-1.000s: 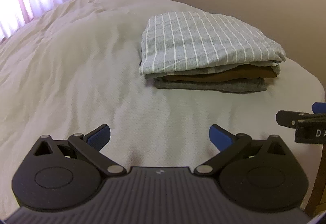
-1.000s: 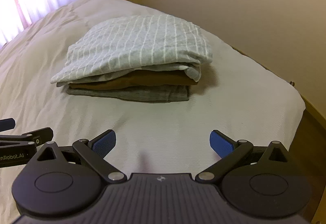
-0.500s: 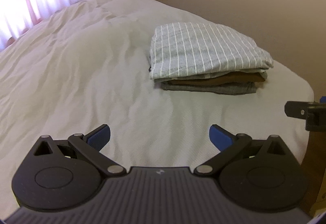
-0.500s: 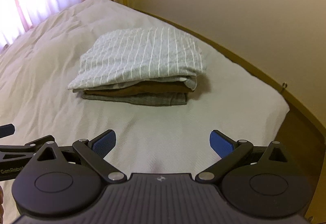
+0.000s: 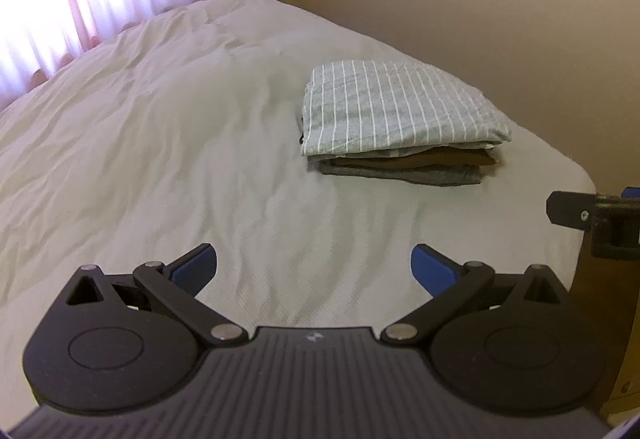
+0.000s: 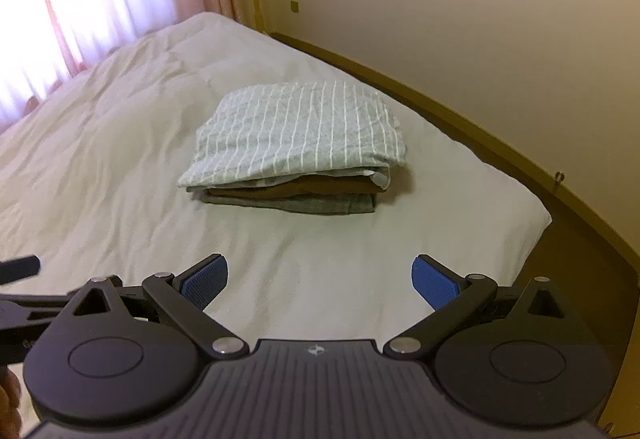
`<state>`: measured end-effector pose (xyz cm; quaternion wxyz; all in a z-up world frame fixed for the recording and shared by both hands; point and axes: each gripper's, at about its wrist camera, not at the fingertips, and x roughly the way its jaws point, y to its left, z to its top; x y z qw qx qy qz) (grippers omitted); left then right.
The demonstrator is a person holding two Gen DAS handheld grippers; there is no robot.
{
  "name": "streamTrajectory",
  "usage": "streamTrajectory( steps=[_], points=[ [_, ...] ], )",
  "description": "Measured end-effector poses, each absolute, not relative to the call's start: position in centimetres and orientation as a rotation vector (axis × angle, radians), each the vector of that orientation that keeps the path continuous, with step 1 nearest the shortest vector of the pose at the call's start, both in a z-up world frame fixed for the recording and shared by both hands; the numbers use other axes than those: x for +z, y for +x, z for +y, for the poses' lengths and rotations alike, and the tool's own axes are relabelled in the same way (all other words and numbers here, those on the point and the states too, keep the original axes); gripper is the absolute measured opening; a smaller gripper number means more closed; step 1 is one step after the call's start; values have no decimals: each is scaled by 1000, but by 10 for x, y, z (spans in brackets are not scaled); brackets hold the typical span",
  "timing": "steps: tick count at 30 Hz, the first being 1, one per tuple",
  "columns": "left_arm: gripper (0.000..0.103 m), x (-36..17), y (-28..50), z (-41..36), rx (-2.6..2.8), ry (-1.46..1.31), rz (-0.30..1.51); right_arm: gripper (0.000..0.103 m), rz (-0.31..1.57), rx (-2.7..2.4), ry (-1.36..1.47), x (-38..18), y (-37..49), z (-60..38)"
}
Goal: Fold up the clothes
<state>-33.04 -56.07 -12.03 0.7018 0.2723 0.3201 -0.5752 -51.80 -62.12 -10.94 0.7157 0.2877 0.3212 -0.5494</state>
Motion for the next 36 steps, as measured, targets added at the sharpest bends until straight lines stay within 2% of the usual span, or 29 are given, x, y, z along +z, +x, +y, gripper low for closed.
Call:
streamTrajectory(
  steps=[15, 36],
  points=[
    [102, -98, -338, -537, -1262, 573, 695, 101, 705, -1211, 636, -96, -530, -590],
    [102, -99, -341, -539, -1271, 583, 692, 101, 712, -1196, 640, -93, -526, -584]
  ],
)
